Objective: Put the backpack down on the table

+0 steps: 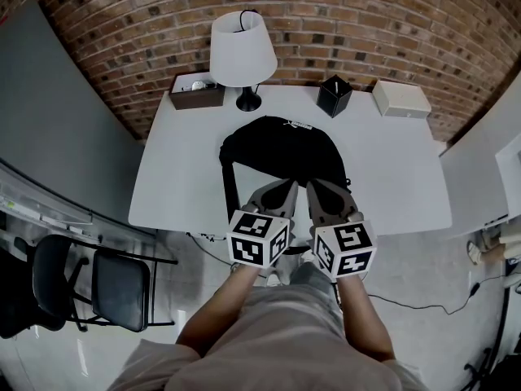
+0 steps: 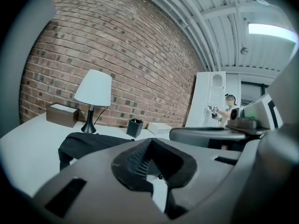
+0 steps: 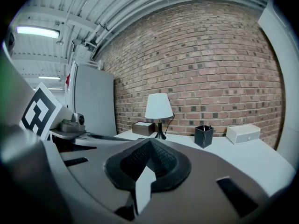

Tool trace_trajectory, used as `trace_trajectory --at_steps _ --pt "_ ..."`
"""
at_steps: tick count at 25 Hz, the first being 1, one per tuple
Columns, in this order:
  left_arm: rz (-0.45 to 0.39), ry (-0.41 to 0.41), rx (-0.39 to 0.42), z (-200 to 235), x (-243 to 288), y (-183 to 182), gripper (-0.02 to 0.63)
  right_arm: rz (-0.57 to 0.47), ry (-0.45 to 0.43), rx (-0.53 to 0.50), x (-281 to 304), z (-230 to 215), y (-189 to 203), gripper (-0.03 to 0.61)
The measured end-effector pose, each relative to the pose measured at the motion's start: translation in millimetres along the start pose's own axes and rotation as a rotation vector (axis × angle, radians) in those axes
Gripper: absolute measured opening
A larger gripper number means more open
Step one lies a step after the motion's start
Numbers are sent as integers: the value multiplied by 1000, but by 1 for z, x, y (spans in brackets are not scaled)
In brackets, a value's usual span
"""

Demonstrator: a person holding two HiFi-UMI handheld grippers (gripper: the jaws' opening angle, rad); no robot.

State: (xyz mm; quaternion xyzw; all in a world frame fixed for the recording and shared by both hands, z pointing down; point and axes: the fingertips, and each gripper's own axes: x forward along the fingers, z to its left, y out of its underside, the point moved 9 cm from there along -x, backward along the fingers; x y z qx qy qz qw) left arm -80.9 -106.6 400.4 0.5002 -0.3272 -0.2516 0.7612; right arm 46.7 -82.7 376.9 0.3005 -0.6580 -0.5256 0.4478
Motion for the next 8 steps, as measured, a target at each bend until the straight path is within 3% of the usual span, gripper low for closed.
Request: trace_trajectory --at_steps 8 --pt "5 -11 8 1 2 4 5 5 -2 -6 1 -1 3 0"
